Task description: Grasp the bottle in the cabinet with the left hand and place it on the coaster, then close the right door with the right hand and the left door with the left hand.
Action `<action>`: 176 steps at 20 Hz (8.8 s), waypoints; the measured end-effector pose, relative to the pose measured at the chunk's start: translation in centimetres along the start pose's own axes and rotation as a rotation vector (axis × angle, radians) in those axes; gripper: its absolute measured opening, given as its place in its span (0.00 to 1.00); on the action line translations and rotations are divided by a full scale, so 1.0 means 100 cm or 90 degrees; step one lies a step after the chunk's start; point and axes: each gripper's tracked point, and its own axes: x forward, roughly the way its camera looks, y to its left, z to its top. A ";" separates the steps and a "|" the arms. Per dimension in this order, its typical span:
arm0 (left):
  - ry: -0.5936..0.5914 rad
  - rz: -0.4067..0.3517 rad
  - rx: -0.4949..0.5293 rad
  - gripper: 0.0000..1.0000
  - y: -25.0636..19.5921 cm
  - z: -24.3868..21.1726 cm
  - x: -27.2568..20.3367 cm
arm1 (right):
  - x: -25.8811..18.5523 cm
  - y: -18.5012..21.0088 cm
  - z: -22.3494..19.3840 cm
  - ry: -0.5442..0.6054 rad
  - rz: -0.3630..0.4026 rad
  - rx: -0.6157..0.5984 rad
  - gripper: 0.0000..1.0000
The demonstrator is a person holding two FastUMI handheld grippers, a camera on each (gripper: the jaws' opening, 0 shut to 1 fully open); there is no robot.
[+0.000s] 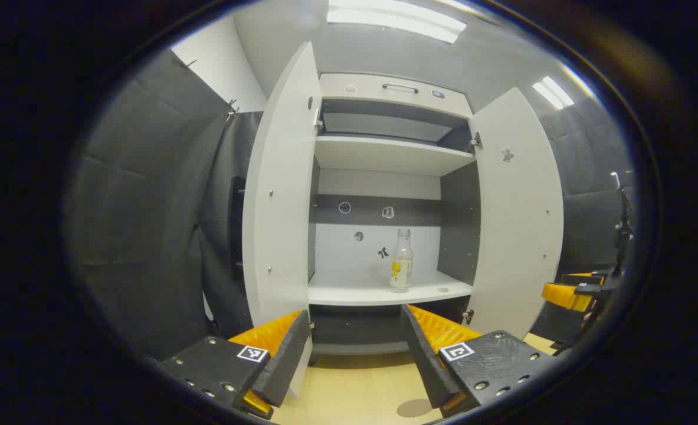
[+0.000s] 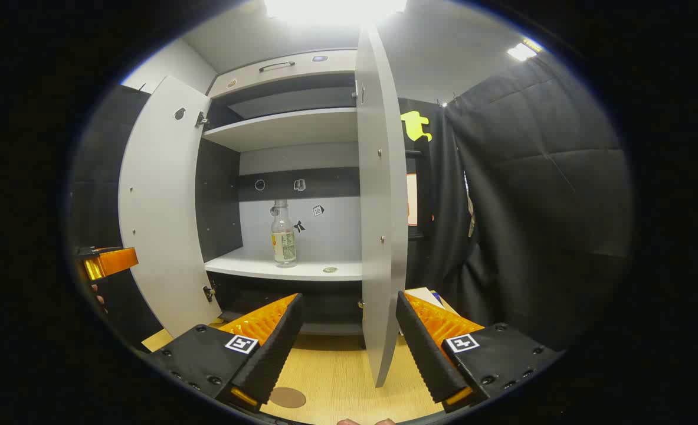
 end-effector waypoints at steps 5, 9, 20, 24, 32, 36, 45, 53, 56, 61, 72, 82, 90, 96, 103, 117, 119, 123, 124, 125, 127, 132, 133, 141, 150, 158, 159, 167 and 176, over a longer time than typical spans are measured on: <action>0.010 -0.004 -0.015 0.96 -0.003 -0.006 0.003 | 0.000 0.000 -0.007 0.008 -0.001 -0.001 1.00; 0.014 -0.012 -0.020 0.96 -0.007 -0.006 0.012 | -0.004 -0.011 -0.011 0.008 -0.020 0.001 1.00; 0.018 -0.096 -0.023 0.90 -0.042 0.007 0.078 | -0.039 -0.074 -0.010 0.037 -0.162 0.011 0.99; 0.017 -0.124 -0.014 0.83 -0.058 0.014 0.115 | -0.046 -0.091 -0.004 0.040 -0.205 0.017 0.99; 0.015 -0.152 0.010 0.89 -0.083 0.026 0.187 | -0.048 -0.133 0.003 0.027 -0.284 0.023 0.99; 0.030 -0.176 0.014 0.90 -0.100 0.027 0.216 | -0.042 -0.153 0.001 0.023 -0.322 0.049 1.00; 0.019 -0.187 0.005 0.89 -0.125 0.038 0.294 | -0.025 -0.177 0.000 -0.002 -0.360 0.073 1.00; 0.022 -0.194 0.018 0.89 -0.141 0.030 0.357 | -0.011 -0.190 -0.013 0.015 -0.380 0.085 0.99; 0.017 -0.199 0.015 0.89 -0.146 0.028 0.373 | -0.006 -0.199 -0.017 0.020 -0.396 0.084 0.96; 0.031 -0.200 0.022 0.82 -0.148 0.018 0.390 | 0.001 -0.208 -0.027 0.032 -0.411 0.096 1.00; 0.049 -0.198 0.014 0.40 -0.147 0.015 0.390 | 0.025 -0.218 -0.039 0.055 -0.398 0.105 0.99; 0.021 -0.249 0.035 0.35 -0.161 0.054 0.315 | 0.031 -0.216 -0.050 0.078 -0.358 0.088 0.96; 0.013 -0.304 0.014 0.43 -0.163 0.045 0.231 | 0.029 -0.206 -0.042 0.079 -0.309 0.061 1.00; 0.050 -0.296 -0.011 0.33 -0.150 -0.014 0.187 | 0.022 -0.214 -0.026 0.068 -0.300 0.038 1.00; 0.087 -0.301 -0.052 0.36 -0.138 -0.100 0.154 | 0.013 -0.204 -0.015 0.073 -0.288 0.020 1.00; 0.173 -0.351 -0.033 0.36 -0.172 -0.263 0.085 | -0.018 -0.195 -0.014 0.109 -0.305 0.024 0.96; 0.169 -0.359 -0.021 0.43 -0.180 -0.274 0.081 | -0.018 -0.189 -0.013 0.114 -0.298 0.017 1.00; 0.177 -0.370 0.017 0.43 -0.189 -0.298 0.069 | -0.017 -0.177 -0.009 0.111 -0.276 -0.004 1.00; 0.177 -0.370 0.023 0.43 -0.190 -0.301 0.067 | -0.018 -0.177 -0.008 0.109 -0.277 -0.004 0.96; 0.175 -0.367 0.028 0.31 -0.189 -0.302 0.063 | -0.018 -0.177 -0.010 0.110 -0.278 -0.002 0.96; 0.167 -0.360 0.036 0.39 -0.189 -0.302 0.062 | -0.020 -0.175 -0.013 0.113 -0.276 0.000 0.96; 0.181 -0.341 0.042 0.44 -0.182 -0.303 0.058 | -0.031 -0.172 -0.017 0.115 -0.277 -0.002 0.96; 0.185 -0.335 0.044 0.46 -0.179 -0.303 0.058 | -0.035 -0.171 -0.019 0.115 -0.278 -0.010 0.96; 0.211 -0.325 0.039 0.94 -0.175 -0.286 0.041 | -0.042 -0.174 -0.024 0.101 -0.278 0.023 0.96; 0.176 -0.160 -0.016 0.94 -0.141 -0.186 0.002 | 0.012 -0.206 -0.016 0.064 -0.224 0.028 0.99; 0.085 0.081 -0.036 0.92 -0.095 -0.081 -0.014 | 0.055 -0.209 0.027 0.015 -0.095 0.023 0.96; 0.085 0.136 -0.019 0.93 -0.078 -0.072 -0.021 | 0.057 -0.207 0.033 0.007 -0.072 0.022 0.96; 0.092 0.200 -0.005 0.94 -0.034 -0.008 -0.024 | 0.067 -0.197 0.084 -0.011 -0.003 0.059 0.96; 0.104 0.091 0.005 0.94 -0.019 -0.001 0.003 | 0.091 -0.179 0.118 -0.012 0.005 0.098 0.92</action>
